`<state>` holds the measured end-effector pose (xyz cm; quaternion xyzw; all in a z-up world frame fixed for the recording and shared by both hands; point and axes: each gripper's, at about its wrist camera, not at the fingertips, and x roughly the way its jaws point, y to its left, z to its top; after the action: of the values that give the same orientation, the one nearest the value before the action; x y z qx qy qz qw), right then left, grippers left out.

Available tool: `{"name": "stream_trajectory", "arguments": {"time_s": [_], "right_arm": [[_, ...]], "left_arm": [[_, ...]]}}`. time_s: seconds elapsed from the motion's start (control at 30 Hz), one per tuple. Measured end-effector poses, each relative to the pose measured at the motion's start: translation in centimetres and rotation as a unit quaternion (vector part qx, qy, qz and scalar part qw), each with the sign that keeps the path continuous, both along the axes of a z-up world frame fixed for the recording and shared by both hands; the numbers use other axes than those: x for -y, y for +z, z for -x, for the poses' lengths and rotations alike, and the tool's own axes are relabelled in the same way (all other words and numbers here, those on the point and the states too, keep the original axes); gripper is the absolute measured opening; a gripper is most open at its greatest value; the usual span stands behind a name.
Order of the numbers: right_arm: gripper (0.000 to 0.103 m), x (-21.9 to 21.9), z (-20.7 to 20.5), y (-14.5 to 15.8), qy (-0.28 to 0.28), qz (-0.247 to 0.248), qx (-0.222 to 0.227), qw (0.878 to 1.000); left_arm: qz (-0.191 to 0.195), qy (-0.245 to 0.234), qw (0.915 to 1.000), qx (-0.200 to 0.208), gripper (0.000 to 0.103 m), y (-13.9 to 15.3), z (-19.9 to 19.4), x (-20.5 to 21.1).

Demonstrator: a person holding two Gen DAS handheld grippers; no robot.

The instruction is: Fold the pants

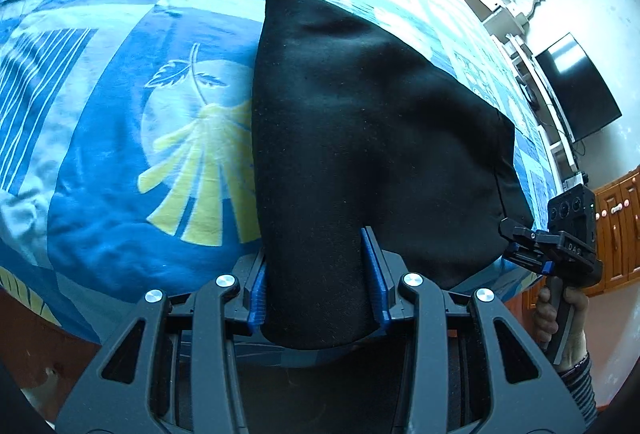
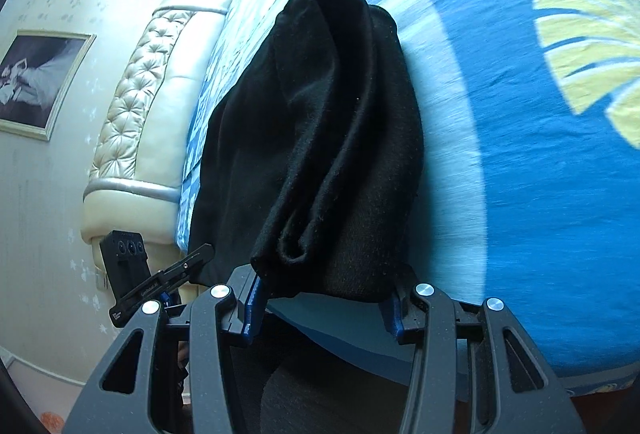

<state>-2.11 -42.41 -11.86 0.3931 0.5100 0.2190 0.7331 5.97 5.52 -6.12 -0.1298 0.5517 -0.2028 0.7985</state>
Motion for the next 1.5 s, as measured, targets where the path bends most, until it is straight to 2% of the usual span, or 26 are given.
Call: {"name": "stream_trajectory", "arguments": {"time_s": [0.4, 0.63, 0.87, 0.93, 1.0, 1.07, 1.17, 1.37, 1.5], "right_arm": [[0.046, 0.8, 1.0, -0.8, 0.000, -0.014, 0.003, 1.000], [0.047, 0.8, 0.8, -0.6, 0.000, -0.020, 0.004, 1.000], [0.067, 1.9, 1.3, 0.2, 0.016, -0.037, 0.004, 0.999], [0.070, 2.4, 1.4, 0.9, 0.015, -0.019, 0.008, 1.000], [0.075, 3.5, 1.1, 1.8, 0.004, 0.002, 0.022, 1.000], [0.077, 4.4, 0.3, 2.2, -0.011, 0.001, 0.029, 1.000], [0.078, 5.2, -1.9, 2.0, -0.031, -0.015, 0.036, 0.999], [0.078, 4.5, -7.8, 0.6, -0.037, -0.023, 0.037, 0.998], [0.078, 3.9, -10.2, 0.3, -0.031, -0.045, 0.049, 0.997]], "left_arm": [[0.006, -0.001, 1.0000, -0.002, 0.044, -0.8, -0.4, 0.3], [-0.003, -0.005, 0.9999, 0.010, 0.047, -0.5, -0.4, 0.9], [0.035, -0.016, 0.9989, 0.027, 0.067, 0.4, 0.0, -0.6], [0.051, -0.029, 0.9975, 0.038, 0.071, 1.1, 0.1, -1.2], [0.051, -0.038, 0.9965, 0.055, 0.079, 1.7, -0.1, -1.7], [0.057, -0.043, 0.9956, 0.061, 0.081, 1.6, -1.0, -2.2], [0.077, -0.036, 0.9955, 0.042, 0.082, 0.5, -3.5, -2.5], [0.086, -0.015, 0.9961, 0.013, 0.082, -1.8, -9.7, -1.7], [0.127, -0.010, 0.9918, -0.004, 0.084, -2.7, -13.1, -1.6]]}}
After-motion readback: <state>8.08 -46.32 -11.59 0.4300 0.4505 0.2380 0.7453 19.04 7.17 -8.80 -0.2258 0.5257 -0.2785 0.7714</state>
